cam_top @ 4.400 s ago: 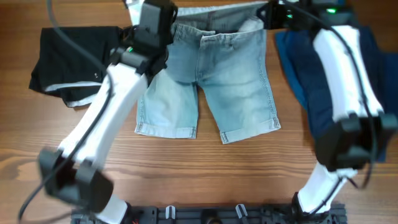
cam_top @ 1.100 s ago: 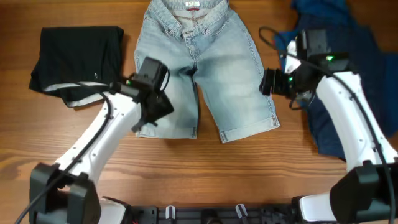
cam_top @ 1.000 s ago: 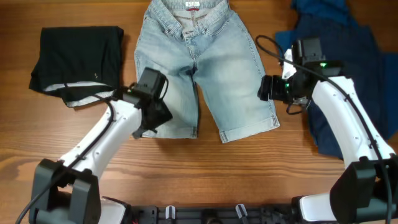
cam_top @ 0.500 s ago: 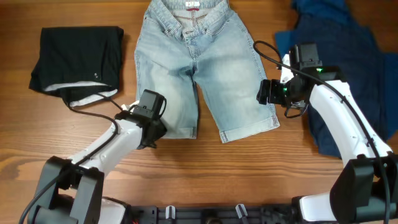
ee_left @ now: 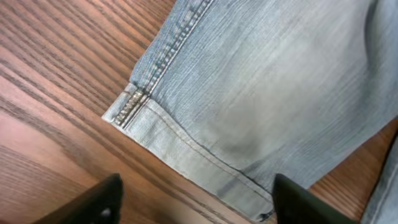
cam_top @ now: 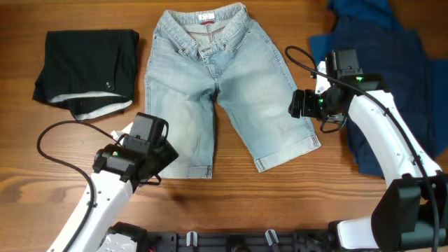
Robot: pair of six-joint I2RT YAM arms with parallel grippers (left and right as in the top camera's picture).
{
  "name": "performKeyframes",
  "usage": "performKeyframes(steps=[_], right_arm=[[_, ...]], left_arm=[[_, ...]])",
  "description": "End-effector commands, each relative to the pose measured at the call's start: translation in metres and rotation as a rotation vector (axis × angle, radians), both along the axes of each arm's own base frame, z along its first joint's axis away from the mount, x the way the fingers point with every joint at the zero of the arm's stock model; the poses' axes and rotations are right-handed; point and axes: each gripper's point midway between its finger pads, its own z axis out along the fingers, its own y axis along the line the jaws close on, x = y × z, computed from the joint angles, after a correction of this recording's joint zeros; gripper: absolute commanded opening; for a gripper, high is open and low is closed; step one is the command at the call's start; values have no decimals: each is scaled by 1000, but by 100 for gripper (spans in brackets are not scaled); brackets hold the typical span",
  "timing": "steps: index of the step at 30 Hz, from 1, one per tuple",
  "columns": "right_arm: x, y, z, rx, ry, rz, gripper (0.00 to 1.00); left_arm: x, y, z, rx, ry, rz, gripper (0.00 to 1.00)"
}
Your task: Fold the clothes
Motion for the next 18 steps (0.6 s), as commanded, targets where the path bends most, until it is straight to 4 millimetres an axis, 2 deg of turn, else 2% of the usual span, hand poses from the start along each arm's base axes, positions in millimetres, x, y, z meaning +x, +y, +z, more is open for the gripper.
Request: performKeyframes(steps=[1, 4, 6, 9, 15, 18], right_arm=[[-2, 3, -1, 16, 13, -20, 89], [-6, -8, -13, -29, 40, -102, 84], [-14, -10, -30, -29, 82, -166, 77], [-31, -25, -50, -95, 133, -277, 68], [-58, -32, -75, -126, 204, -380, 66], [-63, -33, -84, -125, 206, -404, 54]], left_arm=[[4, 0, 5, -12, -21, 20, 85], [13, -3, 8, -22, -57, 16, 90], [27, -7, 13, -41, -117, 15, 91], [40, -8, 19, -40, -178, 16, 91], [48, 1, 23, 21, -219, 3, 92], [49, 3, 23, 39, -224, -5, 92]])
